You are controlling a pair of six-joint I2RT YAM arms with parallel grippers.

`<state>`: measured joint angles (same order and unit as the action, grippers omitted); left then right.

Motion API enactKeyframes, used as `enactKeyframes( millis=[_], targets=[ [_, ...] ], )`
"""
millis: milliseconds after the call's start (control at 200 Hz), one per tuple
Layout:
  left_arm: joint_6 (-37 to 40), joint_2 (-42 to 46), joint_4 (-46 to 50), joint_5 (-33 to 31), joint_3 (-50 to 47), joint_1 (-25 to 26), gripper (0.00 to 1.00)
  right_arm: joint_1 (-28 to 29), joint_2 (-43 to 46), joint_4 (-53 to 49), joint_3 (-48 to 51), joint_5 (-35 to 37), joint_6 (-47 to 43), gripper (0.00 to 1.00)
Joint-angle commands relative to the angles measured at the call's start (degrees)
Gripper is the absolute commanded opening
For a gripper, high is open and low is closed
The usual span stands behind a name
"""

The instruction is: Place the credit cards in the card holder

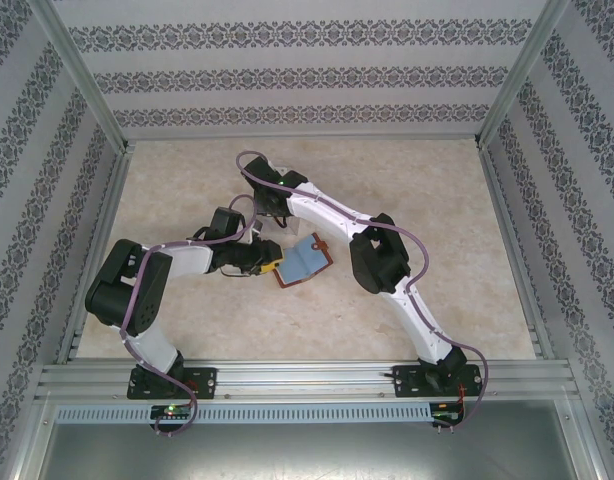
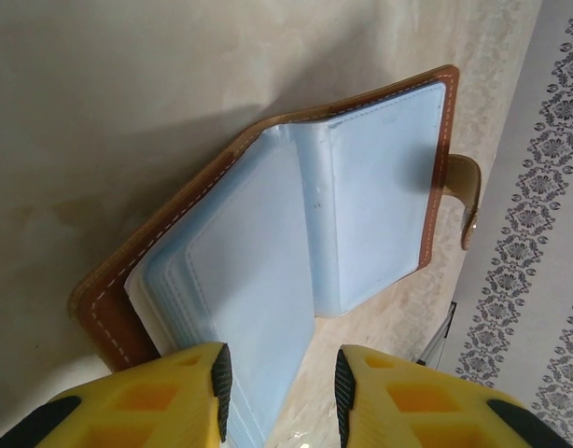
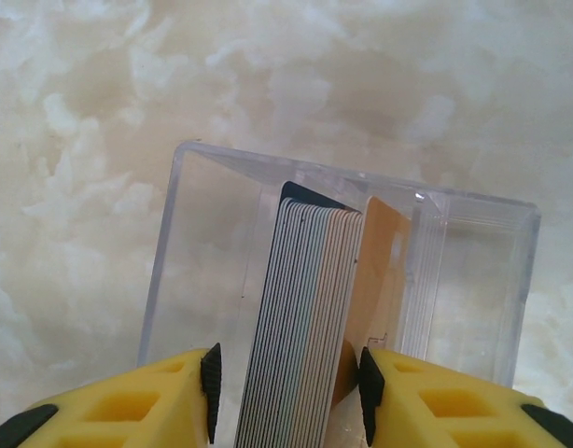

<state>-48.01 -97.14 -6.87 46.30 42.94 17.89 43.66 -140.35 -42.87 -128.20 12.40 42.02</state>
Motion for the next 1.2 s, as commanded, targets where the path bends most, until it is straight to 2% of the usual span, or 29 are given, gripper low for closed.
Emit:
enactKeyframes(
  millis=[0, 250, 864, 1194],
  targets=[
    [-0.16, 2.20, -1.29, -0.75, -1.04, -0.40, 0.38, 0.61, 0.86, 1.20, -0.74, 0.25, -0.84, 0.44],
    [0.06, 3.80, 0.10, -1.75, -1.09, -0.40, 0.38, 0.81, 1.30, 1.90, -0.24, -0.23, -0.55, 0.38],
    [0.53, 3.67, 1.07, -1.83, -0.82, -0.49, 0.38, 1.08, 2.85, 2.97, 0.45, -0.18, -0.82, 0.33],
    [0.55, 3.62, 1.25, -1.71, -0.52, -0.44, 0.37, 1.07, 3.04, 3.20, 0.18, -0.12, -1.06, 0.26]
  ],
)
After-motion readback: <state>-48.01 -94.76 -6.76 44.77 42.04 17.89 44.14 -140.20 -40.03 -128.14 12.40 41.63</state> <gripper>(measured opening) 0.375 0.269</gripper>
